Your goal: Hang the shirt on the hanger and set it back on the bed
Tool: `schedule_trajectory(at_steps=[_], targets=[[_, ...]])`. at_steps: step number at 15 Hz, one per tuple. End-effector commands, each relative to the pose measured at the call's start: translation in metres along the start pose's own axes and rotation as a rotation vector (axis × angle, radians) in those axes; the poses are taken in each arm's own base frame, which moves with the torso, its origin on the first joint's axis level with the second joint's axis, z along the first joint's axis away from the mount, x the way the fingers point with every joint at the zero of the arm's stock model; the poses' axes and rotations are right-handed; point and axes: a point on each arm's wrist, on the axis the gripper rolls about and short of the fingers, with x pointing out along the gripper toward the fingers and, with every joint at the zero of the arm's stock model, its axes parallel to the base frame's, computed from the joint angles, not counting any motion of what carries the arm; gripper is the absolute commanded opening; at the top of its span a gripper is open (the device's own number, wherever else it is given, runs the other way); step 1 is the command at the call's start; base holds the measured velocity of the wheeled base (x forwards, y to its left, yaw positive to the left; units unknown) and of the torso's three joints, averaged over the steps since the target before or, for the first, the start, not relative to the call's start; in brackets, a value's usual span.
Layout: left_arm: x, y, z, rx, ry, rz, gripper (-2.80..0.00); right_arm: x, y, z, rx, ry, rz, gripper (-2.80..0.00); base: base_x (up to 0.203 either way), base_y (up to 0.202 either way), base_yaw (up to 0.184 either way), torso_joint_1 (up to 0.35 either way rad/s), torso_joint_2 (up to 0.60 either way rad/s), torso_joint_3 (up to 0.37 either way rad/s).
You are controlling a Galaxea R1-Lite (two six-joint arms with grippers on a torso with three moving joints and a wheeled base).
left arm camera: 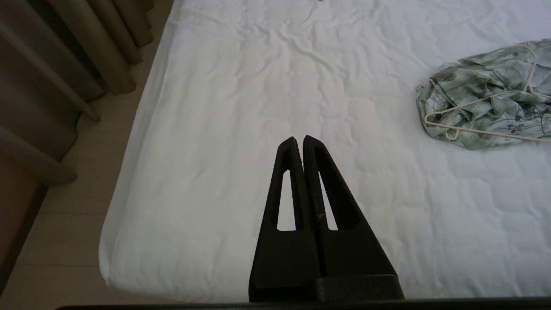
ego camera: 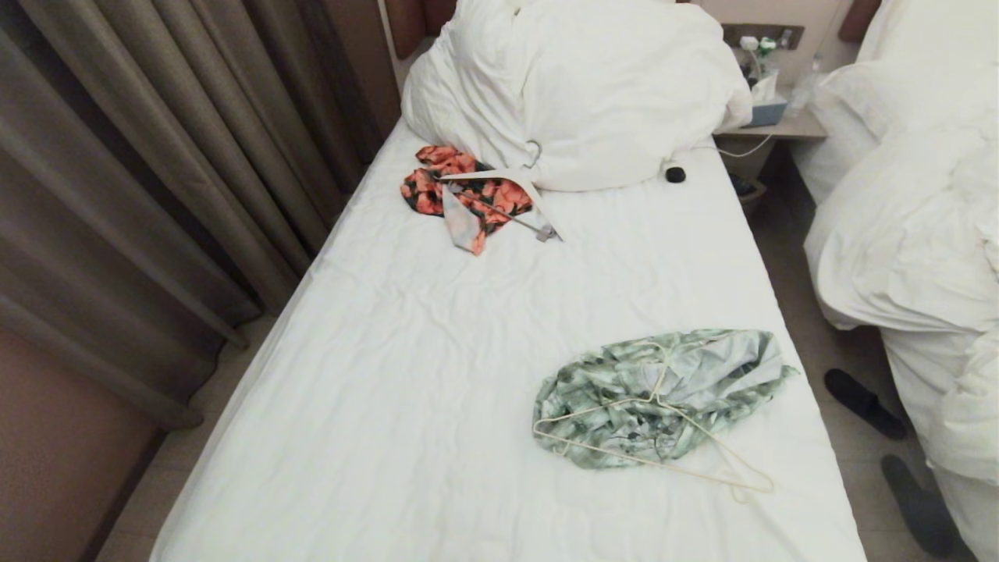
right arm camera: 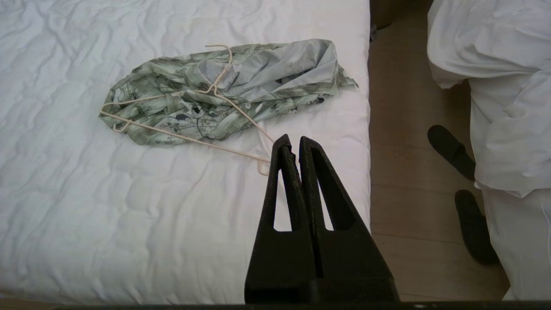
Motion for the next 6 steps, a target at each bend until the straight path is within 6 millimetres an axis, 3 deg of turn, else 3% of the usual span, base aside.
schedule_trajectory(at_steps=[1, 6], targets=[[0.0001, 0.0000, 0.0001, 0.000, 0.002, 0.001, -2.80, 0.0001, 0.0000, 0.0001, 0.001, 0.002, 0.001, -2.80, 0.000, 0.000, 0.000, 0.000, 0.00, 0.000], [0.0001, 0.0000, 0.0001, 0.000, 0.002, 0.000, -2.80, 0.0001, 0.0000, 0.0001, 0.001, 0.002, 0.001, -2.80, 0.000, 0.000, 0.000, 0.000, 0.00, 0.000]])
